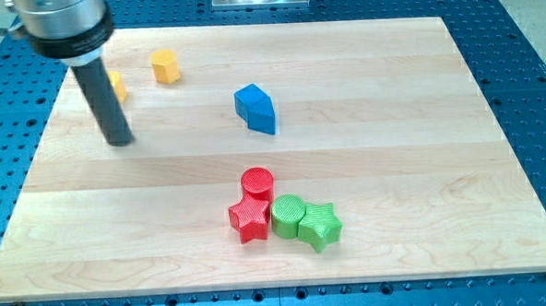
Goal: Move the yellow heart into the yellow hexagon
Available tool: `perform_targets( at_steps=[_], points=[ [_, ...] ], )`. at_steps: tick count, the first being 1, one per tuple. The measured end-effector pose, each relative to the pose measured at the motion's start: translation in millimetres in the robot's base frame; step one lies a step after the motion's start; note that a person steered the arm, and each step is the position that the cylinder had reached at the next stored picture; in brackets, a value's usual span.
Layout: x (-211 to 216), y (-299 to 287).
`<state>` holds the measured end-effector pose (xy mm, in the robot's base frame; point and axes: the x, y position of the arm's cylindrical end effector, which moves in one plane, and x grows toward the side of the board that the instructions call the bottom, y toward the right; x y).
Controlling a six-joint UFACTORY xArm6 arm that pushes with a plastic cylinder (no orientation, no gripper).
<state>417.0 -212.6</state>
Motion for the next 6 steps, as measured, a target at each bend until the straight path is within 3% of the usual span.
perform_targets(
  at_steps=[2, 3, 4, 5, 6],
  points=[
    [-84.3, -16.1],
    [-95.2, -8.7],
    [-93.9, 56.6],
    [-85.2, 49.7],
    [-86.1, -1.7]
  ],
)
